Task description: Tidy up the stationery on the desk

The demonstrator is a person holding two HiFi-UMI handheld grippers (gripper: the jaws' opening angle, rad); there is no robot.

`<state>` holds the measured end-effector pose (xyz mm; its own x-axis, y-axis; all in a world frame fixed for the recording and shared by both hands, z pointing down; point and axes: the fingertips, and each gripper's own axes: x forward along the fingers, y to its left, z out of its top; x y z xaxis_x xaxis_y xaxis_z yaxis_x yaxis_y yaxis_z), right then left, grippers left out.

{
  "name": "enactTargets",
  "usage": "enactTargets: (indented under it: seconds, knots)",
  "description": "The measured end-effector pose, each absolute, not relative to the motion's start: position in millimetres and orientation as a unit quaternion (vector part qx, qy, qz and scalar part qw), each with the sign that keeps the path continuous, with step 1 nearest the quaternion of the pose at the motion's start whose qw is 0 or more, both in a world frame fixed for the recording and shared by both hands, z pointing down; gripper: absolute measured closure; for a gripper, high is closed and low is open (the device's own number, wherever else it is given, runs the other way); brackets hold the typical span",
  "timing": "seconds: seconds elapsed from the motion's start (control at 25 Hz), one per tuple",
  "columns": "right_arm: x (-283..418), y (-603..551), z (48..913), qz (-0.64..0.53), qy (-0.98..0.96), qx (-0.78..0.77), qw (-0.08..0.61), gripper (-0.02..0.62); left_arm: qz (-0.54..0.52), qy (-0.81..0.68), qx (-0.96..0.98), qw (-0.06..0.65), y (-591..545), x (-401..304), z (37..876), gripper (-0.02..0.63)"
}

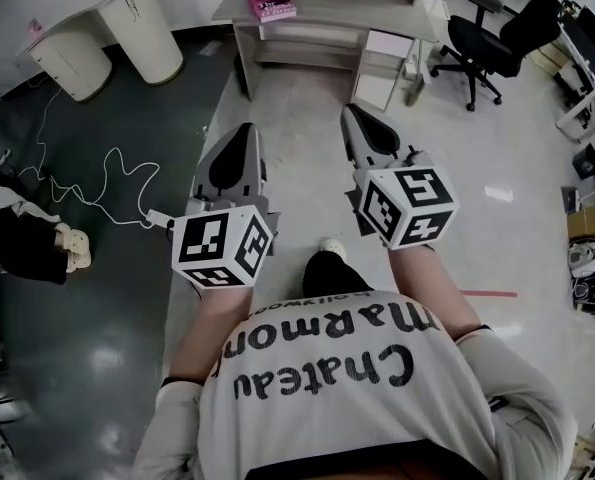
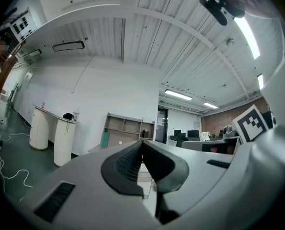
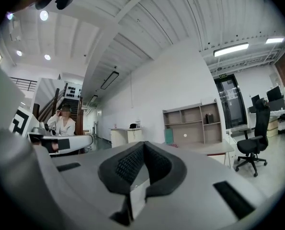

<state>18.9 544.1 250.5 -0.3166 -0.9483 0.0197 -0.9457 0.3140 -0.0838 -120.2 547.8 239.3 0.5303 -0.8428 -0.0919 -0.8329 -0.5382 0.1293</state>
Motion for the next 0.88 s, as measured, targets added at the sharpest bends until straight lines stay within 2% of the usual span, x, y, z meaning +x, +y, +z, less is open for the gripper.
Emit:
enactTargets:
  seconds: [0.44,0.88]
  knots:
    - [65,428,230,-0.033,0.832,-0.554,0.027,0.583,-0.078,-0.486,0.870,0.013,441,-63,217,0.589]
    - [110,323,229,-0.027,0.854,-0.520,0.013,0.583,-0.104,-0.513,0.852,0.028,346,-18,218,0.589]
